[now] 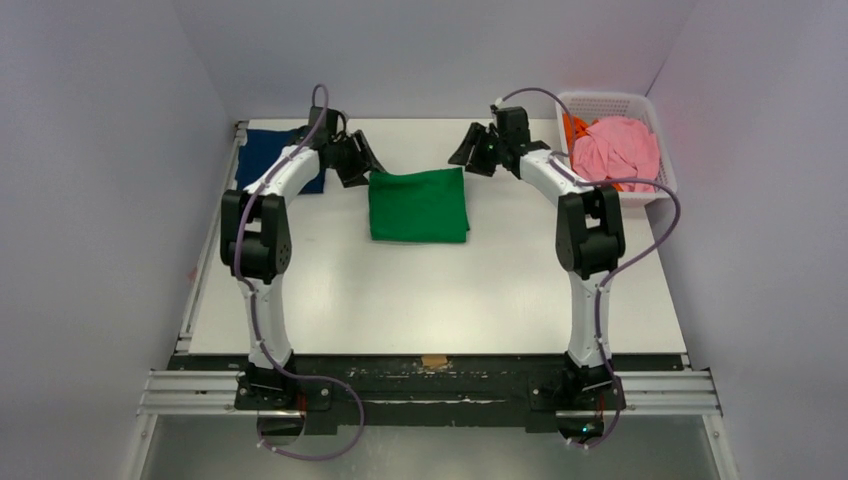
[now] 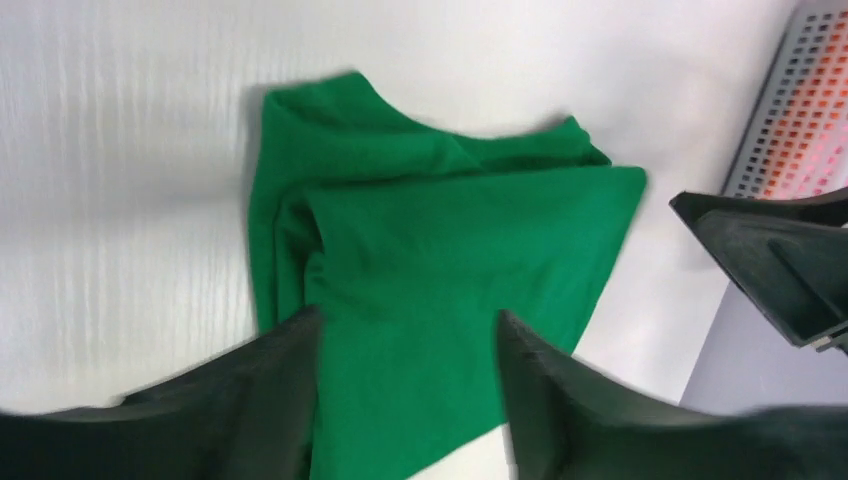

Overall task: Fold and stack the t-shirts
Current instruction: Fold the long partially folded tshirt into a neat square, then put the neatly folded tshirt into the corner of the board with the left arm

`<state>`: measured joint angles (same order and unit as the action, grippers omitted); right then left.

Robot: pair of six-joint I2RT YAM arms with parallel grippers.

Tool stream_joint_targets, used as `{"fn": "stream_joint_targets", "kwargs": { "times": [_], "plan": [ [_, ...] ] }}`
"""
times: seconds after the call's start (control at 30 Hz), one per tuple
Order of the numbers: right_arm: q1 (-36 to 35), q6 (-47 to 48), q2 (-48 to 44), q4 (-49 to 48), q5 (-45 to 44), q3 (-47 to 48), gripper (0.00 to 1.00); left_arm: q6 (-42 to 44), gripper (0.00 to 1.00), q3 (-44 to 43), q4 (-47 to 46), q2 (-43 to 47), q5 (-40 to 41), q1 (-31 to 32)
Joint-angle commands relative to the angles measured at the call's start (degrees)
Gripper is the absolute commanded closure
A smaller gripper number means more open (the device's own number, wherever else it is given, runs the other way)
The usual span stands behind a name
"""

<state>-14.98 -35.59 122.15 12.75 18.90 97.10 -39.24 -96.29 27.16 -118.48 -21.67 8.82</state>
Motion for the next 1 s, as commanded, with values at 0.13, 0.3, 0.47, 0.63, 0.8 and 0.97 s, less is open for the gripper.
{"fn": "stream_joint_targets", "kwargs": {
  "times": [0.13, 0.3, 0.47, 0.63, 0.8, 0.97],
  "plan": [
    [1.8, 5.2, 9.1, 3.6, 0.6, 16.3, 0.02, 3.8, 0.0, -17.5, 9.9, -8.3, 0.4, -1.9],
    [1.9, 4.4, -3.6, -5.3, -3.0, -1.6, 0.01, 3.3, 0.0, -0.1, 1.5, -0.2, 0.0, -1.7],
    [1.8, 3.3, -14.4, -10.4, -1.8, -16.5, 0.01, 4.0, 0.04, 3.3, 1.3, -1.6, -2.6, -0.2],
    [1.9, 3.6, -21.3, -11.4, -2.7, -26.6, 0.01, 4.9, 0.11, 0.8, 2.9, -6.6, -2.5, 1.9],
    [2.0, 5.0, -25.4, -10.8, -4.5, -31.9, 0.03, 4.2, 0.19, -4.6, 3.4, -11.7, -4.6, 3.5],
    [1.9, 5.9, -27.8, -10.2, -4.4, -34.7, 0.04, 6.2, 0.92, -13.9, 9.5, -16.2, -2.3, 6.4]
  ]
}}
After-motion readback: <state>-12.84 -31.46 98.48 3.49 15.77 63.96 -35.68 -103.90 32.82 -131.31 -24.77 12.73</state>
